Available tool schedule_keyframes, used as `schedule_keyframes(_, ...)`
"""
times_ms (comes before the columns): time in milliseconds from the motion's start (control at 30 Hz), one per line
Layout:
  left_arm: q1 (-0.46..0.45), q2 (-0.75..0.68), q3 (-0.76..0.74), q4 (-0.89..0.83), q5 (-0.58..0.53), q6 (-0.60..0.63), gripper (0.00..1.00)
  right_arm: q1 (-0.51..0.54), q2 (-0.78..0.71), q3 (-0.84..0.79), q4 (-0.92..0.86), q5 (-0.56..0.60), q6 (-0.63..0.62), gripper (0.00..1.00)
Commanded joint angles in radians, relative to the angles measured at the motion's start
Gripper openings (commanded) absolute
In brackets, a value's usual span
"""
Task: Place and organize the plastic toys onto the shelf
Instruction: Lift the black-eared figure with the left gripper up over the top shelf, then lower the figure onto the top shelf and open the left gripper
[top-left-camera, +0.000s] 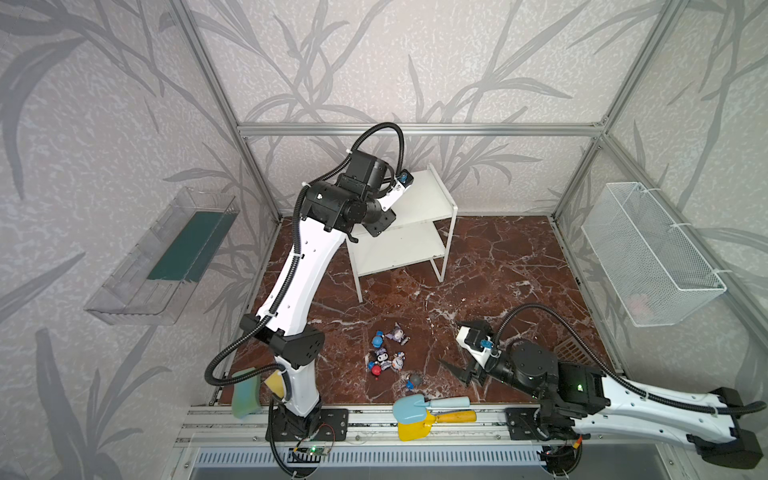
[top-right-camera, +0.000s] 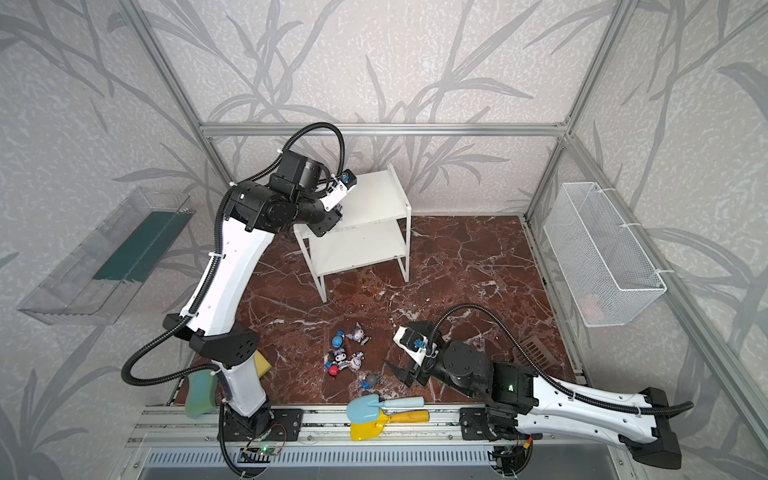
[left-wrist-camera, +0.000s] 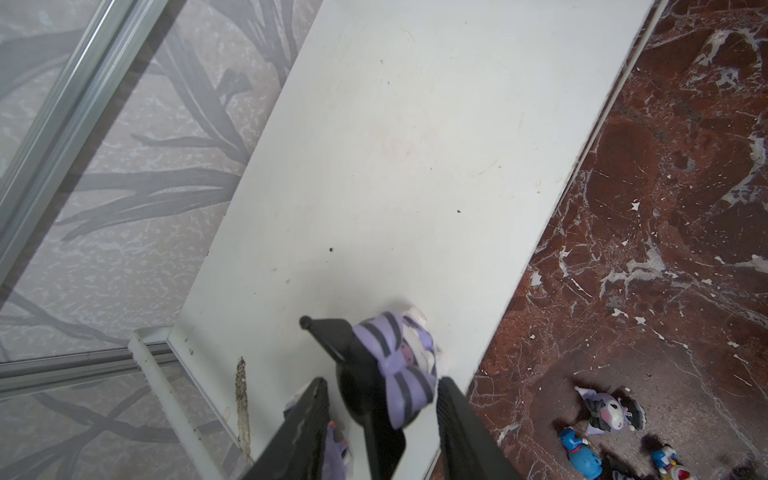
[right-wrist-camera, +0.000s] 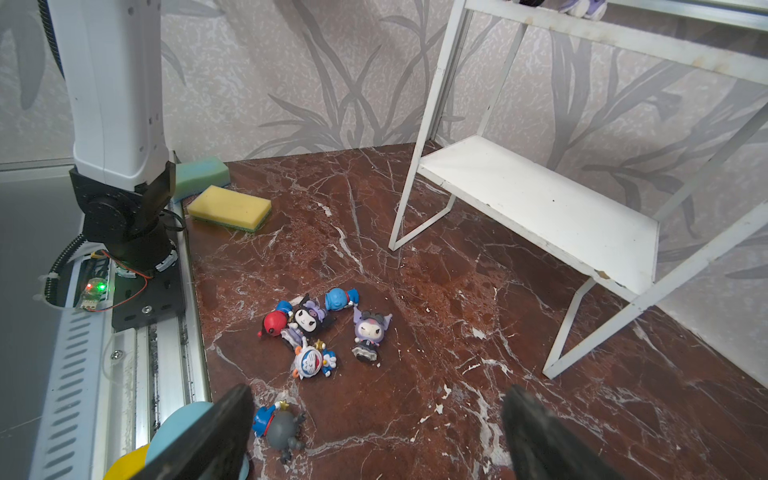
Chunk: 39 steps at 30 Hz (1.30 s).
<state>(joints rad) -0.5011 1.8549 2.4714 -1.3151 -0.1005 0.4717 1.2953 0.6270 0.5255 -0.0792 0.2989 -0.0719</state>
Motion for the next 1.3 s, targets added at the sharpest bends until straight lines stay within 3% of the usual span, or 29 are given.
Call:
schedule_keyframes(0,0.006,-0.003,0.010,-0.002,-0.021,0.019,0.45,0.008,-0.008,-0.001,0.030,0.017,0.010,0.93)
schedule_keyframes(400,0.006,-0.042,-0.022,0.042,-0.037,0.018,0.55,0.007,-0.004,-0.012,0.045,0.012,0.020,0.93)
schedule_keyframes(733,0.006,-0.047,-0.029,0.058,-0.016,-0.007,0.71,0.007,-0.006,-0.015,0.047,0.006,0.021,0.93)
schedule_keyframes(1267,0.006,-0.060,-0.048,0.094,-0.085,-0.030,0.78,0.006,0.000,-0.018,0.055,0.004,0.020,0.93)
